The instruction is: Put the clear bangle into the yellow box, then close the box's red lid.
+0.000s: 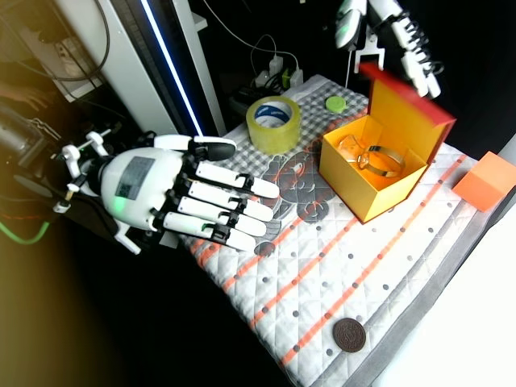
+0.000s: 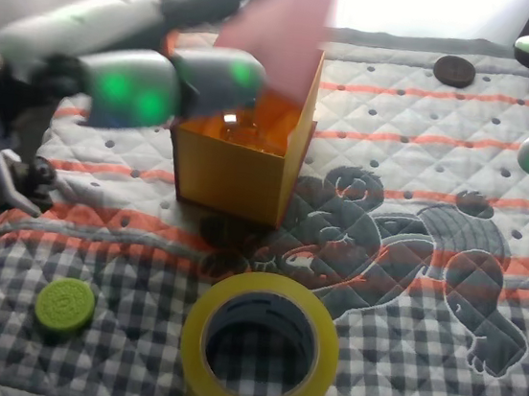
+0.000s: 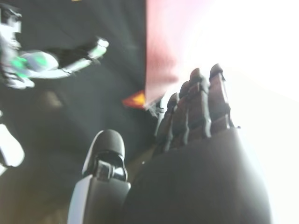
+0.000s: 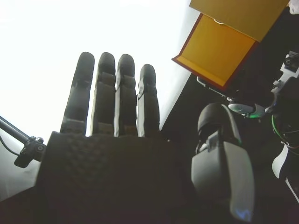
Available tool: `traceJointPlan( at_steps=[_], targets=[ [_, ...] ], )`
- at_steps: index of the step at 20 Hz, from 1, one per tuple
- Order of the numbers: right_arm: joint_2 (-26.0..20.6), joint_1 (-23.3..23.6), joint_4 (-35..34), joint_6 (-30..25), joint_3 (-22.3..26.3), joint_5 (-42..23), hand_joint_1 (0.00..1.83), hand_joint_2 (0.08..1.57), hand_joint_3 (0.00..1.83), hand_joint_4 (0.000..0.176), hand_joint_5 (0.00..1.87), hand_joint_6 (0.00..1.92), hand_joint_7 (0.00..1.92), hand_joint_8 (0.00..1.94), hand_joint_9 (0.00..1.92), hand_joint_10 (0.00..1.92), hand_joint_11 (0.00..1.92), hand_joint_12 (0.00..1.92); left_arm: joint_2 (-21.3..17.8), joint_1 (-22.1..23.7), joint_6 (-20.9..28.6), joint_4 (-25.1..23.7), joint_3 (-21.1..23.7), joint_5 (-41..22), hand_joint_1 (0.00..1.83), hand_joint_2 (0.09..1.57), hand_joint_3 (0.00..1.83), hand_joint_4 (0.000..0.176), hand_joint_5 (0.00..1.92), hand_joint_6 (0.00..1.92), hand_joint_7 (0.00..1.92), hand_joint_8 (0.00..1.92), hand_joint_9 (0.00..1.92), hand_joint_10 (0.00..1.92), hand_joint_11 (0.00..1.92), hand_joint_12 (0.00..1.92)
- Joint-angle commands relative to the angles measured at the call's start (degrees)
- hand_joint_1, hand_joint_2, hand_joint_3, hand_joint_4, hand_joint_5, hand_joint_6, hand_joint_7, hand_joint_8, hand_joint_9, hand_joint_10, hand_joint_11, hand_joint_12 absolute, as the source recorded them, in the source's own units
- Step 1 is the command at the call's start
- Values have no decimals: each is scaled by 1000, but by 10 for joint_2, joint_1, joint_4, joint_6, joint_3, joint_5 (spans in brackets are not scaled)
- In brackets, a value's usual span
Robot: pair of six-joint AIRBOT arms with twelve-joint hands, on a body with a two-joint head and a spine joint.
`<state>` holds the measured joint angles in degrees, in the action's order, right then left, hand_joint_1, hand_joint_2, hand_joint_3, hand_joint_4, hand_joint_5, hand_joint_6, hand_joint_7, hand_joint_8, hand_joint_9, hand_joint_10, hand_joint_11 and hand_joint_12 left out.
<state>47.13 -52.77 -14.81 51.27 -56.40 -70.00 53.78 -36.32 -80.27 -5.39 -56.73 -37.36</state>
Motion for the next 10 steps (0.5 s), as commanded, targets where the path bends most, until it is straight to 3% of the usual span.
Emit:
traceJointPlan(
  at_steps=[1,4,6,10],
  targets=[
    [-2,2,-6,-2,-3,-71,0,1227,4,56,376,7,399,4,311,5,0,639,17,14,3,-39,0,-3,0,1246,0,0,97,1,144,1,177,1,131,70],
    [-3,1,-6,-6,-3,-71,0,1236,3,46,366,0,391,1,324,5,0,647,51,22,3,-94,-3,55,0,1235,0,0,114,0,161,0,182,0,128,90],
    [-4,-2,-6,-9,-3,-71,0,1230,0,51,356,0,389,1,330,5,0,629,60,15,60,-145,-6,78,0,1222,0,0,76,0,123,0,120,0,70,70],
    [-4,-3,-7,-10,-3,-71,0,1221,0,53,379,7,430,11,355,10,31,649,62,6,73,-164,-3,86,0,1208,0,0,1,0,38,0,61,0,30,58]
  ],
)
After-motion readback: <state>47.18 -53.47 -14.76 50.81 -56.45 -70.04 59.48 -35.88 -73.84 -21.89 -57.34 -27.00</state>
